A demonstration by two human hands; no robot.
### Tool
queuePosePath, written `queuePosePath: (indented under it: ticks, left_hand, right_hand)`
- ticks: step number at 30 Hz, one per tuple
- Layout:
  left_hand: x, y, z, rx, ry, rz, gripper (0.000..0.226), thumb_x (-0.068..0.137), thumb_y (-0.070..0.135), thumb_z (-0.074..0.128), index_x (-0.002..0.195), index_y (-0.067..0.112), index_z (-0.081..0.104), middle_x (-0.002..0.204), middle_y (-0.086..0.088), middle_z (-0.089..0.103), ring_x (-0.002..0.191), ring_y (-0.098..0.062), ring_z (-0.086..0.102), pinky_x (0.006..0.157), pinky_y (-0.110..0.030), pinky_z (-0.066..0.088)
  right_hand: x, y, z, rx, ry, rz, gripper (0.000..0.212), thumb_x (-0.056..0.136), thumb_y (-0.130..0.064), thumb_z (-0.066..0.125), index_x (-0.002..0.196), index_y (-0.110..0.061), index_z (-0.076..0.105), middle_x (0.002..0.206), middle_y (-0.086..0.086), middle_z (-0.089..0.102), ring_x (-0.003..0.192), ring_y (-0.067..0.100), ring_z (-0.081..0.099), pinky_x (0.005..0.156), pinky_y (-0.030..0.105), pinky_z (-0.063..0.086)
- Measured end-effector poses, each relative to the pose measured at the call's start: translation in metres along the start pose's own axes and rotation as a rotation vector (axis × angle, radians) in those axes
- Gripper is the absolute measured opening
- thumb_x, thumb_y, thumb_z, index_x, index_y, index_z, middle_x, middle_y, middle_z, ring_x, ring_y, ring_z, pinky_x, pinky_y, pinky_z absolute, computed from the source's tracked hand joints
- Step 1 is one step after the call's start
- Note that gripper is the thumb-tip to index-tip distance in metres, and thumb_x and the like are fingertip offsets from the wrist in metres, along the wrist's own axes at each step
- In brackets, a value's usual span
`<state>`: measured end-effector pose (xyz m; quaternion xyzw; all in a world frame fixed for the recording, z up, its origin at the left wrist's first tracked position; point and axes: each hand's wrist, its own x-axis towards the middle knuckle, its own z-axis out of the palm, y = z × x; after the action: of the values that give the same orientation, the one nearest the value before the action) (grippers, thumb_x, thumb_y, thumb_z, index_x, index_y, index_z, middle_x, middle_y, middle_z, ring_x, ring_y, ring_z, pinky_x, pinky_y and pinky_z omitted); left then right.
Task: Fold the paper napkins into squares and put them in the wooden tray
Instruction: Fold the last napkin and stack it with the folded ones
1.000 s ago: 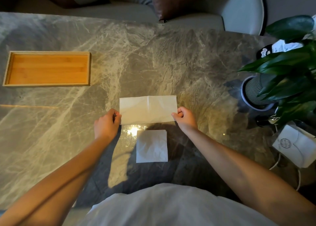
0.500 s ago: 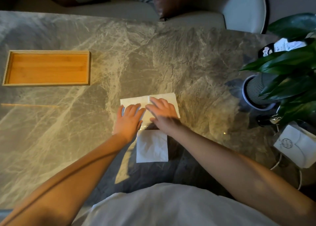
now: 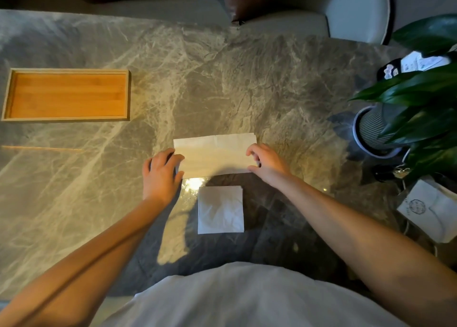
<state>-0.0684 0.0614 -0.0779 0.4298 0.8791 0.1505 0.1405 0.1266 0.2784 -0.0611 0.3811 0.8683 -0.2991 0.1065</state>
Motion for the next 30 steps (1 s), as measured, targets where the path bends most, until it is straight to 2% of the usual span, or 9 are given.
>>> queuePosePath:
  ticks: [3, 6, 9, 12, 15, 18, 20, 23, 30]
  left_hand:
    - [0.001, 0.009, -0.002, -0.085, 0.064, -0.101, 0.038, 0.083, 0.018, 0.062, 0.12, 0.018, 0.053, 0.132, -0.007, 0.049, 0.126, -0.029, 0.042, 0.104, -0.048, 0.029]
    - [0.01, 0.022, -0.011, -0.229, 0.092, -0.062, 0.032, 0.087, 0.015, 0.054, 0.119, 0.016, 0.053, 0.122, -0.007, 0.056, 0.116, -0.029, 0.05, 0.096, -0.045, 0.037]
    - [0.029, 0.036, -0.018, -0.258, 0.0, 0.04, 0.037, 0.09, 0.017, 0.053, 0.127, 0.014, 0.049, 0.125, -0.009, 0.057, 0.116, -0.03, 0.052, 0.095, -0.043, 0.042]
    - [0.046, 0.048, -0.02, -0.229, -0.145, 0.11, 0.049, 0.091, 0.023, 0.052, 0.138, 0.019, 0.037, 0.14, -0.008, 0.046, 0.126, -0.029, 0.044, 0.102, -0.048, 0.038]
    - [0.056, 0.052, -0.016, -0.087, -0.278, 0.235, 0.058, 0.094, 0.028, 0.047, 0.146, 0.022, 0.024, 0.156, -0.004, 0.023, 0.143, -0.024, 0.023, 0.114, -0.047, 0.021]
    - [0.061, 0.049, -0.007, 0.112, -0.442, 0.26, 0.058, 0.096, 0.025, 0.04, 0.149, 0.024, 0.015, 0.16, 0.002, 0.007, 0.147, -0.017, 0.006, 0.116, -0.047, 0.01]
    - [0.061, 0.045, -0.004, 0.178, -0.495, 0.269, 0.061, 0.095, 0.017, 0.039, 0.149, 0.023, 0.012, 0.16, 0.004, 0.0, 0.147, -0.015, 0.001, 0.117, -0.048, 0.008]
    - [0.06, 0.039, -0.005, 0.16, -0.484, 0.273, 0.064, 0.092, 0.011, 0.038, 0.149, 0.023, 0.012, 0.16, 0.005, 0.001, 0.147, -0.013, 0.001, 0.118, -0.046, 0.006]
    - [0.049, 0.037, -0.009, 0.046, -0.348, 0.283, 0.069, 0.085, 0.003, 0.043, 0.147, 0.025, 0.018, 0.153, -0.002, 0.03, 0.141, -0.02, 0.023, 0.118, -0.047, 0.009]
  right_hand:
    - [0.002, -0.008, 0.006, 0.035, 0.06, 0.101, 0.027, 0.08, -0.025, 0.072, 0.097, -0.026, 0.051, 0.088, -0.005, 0.051, 0.081, 0.016, 0.053, 0.07, 0.038, 0.05]
    - [0.007, -0.025, 0.011, 0.286, 0.047, 0.305, 0.023, 0.082, -0.024, 0.069, 0.096, -0.02, 0.053, 0.087, -0.002, 0.054, 0.081, 0.02, 0.054, 0.072, 0.035, 0.048]
    - [0.012, -0.046, 0.014, 0.46, -0.045, 0.349, 0.011, 0.085, -0.02, 0.061, 0.092, -0.014, 0.056, 0.08, -0.003, 0.056, 0.073, 0.014, 0.051, 0.071, 0.03, 0.045]
    - [0.011, -0.063, 0.013, 0.553, -0.198, 0.293, 0.009, 0.087, -0.012, 0.053, 0.089, -0.01, 0.061, 0.07, 0.001, 0.063, 0.058, 0.01, 0.052, 0.055, 0.021, 0.046]
    - [0.007, -0.066, 0.013, 0.529, -0.314, 0.197, 0.018, 0.087, -0.009, 0.05, 0.095, -0.013, 0.065, 0.075, 0.002, 0.064, 0.066, 0.012, 0.058, 0.058, 0.02, 0.046]
    - [0.003, -0.054, 0.014, 0.344, -0.198, 0.027, 0.018, 0.088, -0.01, 0.053, 0.1, -0.017, 0.064, 0.095, 0.0, 0.06, 0.086, 0.015, 0.056, 0.075, 0.029, 0.049]
    - [0.001, -0.042, 0.014, 0.102, -0.096, -0.113, 0.021, 0.087, -0.014, 0.059, 0.107, -0.02, 0.059, 0.106, 0.0, 0.054, 0.087, 0.012, 0.049, 0.075, 0.031, 0.048]
    - [0.0, -0.032, 0.014, -0.124, -0.042, -0.245, 0.032, 0.084, -0.015, 0.064, 0.113, -0.023, 0.053, 0.11, 0.0, 0.047, 0.086, 0.008, 0.039, 0.069, 0.032, 0.047]
    - [0.005, -0.038, 0.014, -0.119, -0.039, -0.208, 0.025, 0.083, -0.019, 0.063, 0.104, -0.024, 0.05, 0.099, -0.004, 0.041, 0.085, 0.016, 0.042, 0.065, 0.03, 0.038]
